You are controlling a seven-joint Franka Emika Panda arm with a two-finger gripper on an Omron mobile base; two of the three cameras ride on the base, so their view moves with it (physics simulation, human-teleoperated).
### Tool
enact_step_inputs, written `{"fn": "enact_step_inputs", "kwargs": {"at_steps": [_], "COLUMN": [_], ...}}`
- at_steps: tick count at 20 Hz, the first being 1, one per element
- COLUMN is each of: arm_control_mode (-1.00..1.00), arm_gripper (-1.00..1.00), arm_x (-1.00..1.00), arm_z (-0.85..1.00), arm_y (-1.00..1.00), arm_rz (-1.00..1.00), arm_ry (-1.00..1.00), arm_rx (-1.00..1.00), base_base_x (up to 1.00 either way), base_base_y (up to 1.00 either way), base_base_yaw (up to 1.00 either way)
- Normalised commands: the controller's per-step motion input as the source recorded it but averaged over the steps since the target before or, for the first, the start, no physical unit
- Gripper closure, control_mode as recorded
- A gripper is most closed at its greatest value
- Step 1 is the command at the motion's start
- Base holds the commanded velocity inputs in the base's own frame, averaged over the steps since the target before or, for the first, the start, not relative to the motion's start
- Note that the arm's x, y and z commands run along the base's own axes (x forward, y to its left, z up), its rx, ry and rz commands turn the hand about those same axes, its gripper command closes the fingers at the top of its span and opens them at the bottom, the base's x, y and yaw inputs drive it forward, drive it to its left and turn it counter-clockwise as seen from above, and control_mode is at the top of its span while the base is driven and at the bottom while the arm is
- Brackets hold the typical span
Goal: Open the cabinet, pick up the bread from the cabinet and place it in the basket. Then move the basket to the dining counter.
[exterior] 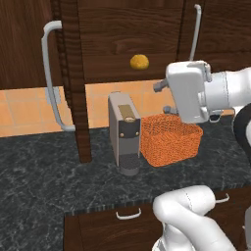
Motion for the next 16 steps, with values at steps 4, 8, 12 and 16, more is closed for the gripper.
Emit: {"fn": "enact_step_inputs", "kwargs": {"at_steps": [4, 8, 12, 16], "arm_control_mode": [-1.00, -1.00, -1.00, -1.00], "arm_gripper": [-1.00, -1.00, -1.00, -1.00], "arm_x": [-0.30, -0.17, 0.00, 0.03], "arm_z": [0.17, 0.33, 0.26, 0.32], "arm_y": [-1.00, -0.99, -0.87, -0.59], "arm_rz": [-0.19, -0.24, -0.31, -0.29], "arm_ry": [-0.25, -0.14, -0.09, -0.12], "arm_rx": [-0.25, -0.29, -0.33, -0.35], "base_base_x": [0.00, 0.00, 0.00, 0.00], "base_base_y": [0.00, 0.00, 0.00, 0.00], "base_base_yaw": [0.00, 0.00, 0.00, 0.00]}}
